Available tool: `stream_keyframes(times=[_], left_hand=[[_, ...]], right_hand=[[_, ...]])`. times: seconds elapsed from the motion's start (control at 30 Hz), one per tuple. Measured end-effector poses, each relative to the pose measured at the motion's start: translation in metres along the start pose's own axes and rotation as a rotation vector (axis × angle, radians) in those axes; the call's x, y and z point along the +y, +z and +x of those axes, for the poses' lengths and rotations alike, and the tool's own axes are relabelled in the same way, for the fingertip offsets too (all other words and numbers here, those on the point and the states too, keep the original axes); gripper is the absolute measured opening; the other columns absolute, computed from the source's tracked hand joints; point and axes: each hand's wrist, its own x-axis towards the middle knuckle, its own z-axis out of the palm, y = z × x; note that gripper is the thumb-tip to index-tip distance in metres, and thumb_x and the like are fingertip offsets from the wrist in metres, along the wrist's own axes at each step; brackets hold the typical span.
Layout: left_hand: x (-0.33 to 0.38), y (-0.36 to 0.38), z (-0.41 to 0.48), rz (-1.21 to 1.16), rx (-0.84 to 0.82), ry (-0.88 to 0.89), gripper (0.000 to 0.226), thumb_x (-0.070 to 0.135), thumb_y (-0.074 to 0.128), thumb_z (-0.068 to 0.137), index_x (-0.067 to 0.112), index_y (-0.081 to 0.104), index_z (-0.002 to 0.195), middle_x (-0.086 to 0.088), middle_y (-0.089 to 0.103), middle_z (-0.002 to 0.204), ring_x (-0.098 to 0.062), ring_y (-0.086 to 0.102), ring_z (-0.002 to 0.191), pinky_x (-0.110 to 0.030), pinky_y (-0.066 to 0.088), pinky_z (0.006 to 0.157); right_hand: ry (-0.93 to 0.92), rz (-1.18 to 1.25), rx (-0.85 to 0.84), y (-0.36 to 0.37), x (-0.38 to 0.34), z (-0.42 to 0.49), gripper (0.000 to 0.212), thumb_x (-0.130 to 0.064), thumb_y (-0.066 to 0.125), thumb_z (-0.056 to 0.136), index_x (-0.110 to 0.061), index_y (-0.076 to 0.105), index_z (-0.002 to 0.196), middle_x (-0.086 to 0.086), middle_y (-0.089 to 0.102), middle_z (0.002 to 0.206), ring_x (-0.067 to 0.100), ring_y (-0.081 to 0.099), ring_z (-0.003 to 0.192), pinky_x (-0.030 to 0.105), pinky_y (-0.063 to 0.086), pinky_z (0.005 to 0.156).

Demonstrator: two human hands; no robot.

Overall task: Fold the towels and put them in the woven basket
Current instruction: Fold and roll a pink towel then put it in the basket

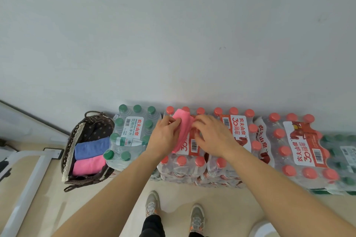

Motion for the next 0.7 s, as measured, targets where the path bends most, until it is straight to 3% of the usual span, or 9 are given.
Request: stream_keyframes(times=[0.07,0.17,0.27,0.33,0.4,0.5,0.6,0.7], left_hand=[[0.0,0.005,-0.002,0.03,0.019,0.035,0.02,0.022,0.052,0.096,0.015,0.067,0.107,-0.001,0.055,0.095,-0.027,0.05,0.077,-0.042,0.048,0.067],[0.001,0.003,-0.003,0.0,0.033,0.119,0.031,0.031,0.047,0.097,0.012,0.069,0.108,-0.003,0.059,0.097,-0.024,0.051,0.079,-0.039,0.048,0.073],[0.001,0.0,-0.012,-0.081,0.095,0.123,0.025,0.024,0.054,0.092,0.011,0.071,0.105,-0.001,0.063,0.102,-0.017,0.052,0.087,-0.035,0.048,0.08],[-0.002,0.004,-0.022,-0.093,0.117,0.041,0.025,0.017,0.06,0.089,0.012,0.068,0.112,-0.001,0.06,0.115,-0.02,0.05,0.101,-0.037,0.047,0.088],[-0.004,0.015,-0.03,0.021,0.106,-0.005,0.039,0.017,0.058,0.089,0.01,0.058,0.128,-0.008,0.051,0.134,-0.029,0.044,0.12,-0.041,0.042,0.102],[-0.005,0.025,-0.036,0.154,-0.011,-0.051,0.054,0.033,0.039,0.102,0.014,0.03,0.152,-0.007,0.032,0.156,-0.029,0.028,0.144,-0.047,0.03,0.116],[-0.01,0.03,-0.039,0.222,-0.085,-0.099,0.056,0.042,0.018,0.105,0.021,0.011,0.157,0.0,0.014,0.163,-0.022,0.013,0.15,-0.048,0.017,0.118],[-0.01,0.034,-0.039,0.26,-0.105,-0.11,0.056,0.042,0.016,0.105,0.022,0.006,0.157,0.0,0.01,0.164,-0.021,0.009,0.151,-0.05,0.013,0.12]], right_hand=[[-0.028,-0.017,0.071,-0.003,-0.004,0.005,0.051,-0.026,0.049,0.088,-0.022,0.049,0.138,-0.003,0.04,0.149,0.022,0.04,0.132,0.043,0.043,0.105],[-0.107,-0.053,-0.087,0.007,-0.015,0.018,0.069,-0.026,0.043,0.092,-0.023,0.02,0.156,-0.003,0.013,0.165,0.018,0.011,0.151,0.041,0.018,0.12],[-0.104,-0.131,-0.191,0.021,-0.01,0.026,0.066,-0.035,0.031,0.1,-0.024,0.002,0.158,-0.005,-0.008,0.164,0.016,-0.005,0.152,0.042,0.005,0.124],[-0.079,-0.172,-0.228,0.027,0.0,0.024,0.063,-0.044,0.021,0.103,-0.025,-0.004,0.158,-0.007,-0.014,0.162,0.016,-0.003,0.152,0.043,0.004,0.124],[-0.059,-0.198,-0.243,0.031,0.008,0.022,0.064,-0.05,0.016,0.103,-0.028,-0.011,0.156,-0.009,-0.016,0.162,0.017,-0.002,0.152,0.045,0.006,0.124],[-0.043,-0.209,-0.244,0.036,0.014,0.021,0.066,-0.054,0.015,0.102,-0.031,-0.018,0.154,-0.009,-0.019,0.162,0.019,-0.001,0.152,0.047,0.008,0.123],[-0.049,-0.2,-0.24,0.044,0.017,0.021,0.069,-0.056,0.018,0.101,-0.031,-0.02,0.153,-0.009,-0.023,0.161,0.02,-0.003,0.152,0.048,0.008,0.123],[-0.055,-0.17,-0.227,0.051,0.02,0.02,0.072,-0.059,0.019,0.1,-0.031,-0.021,0.153,-0.009,-0.026,0.16,0.02,-0.004,0.152,0.049,0.01,0.123]])
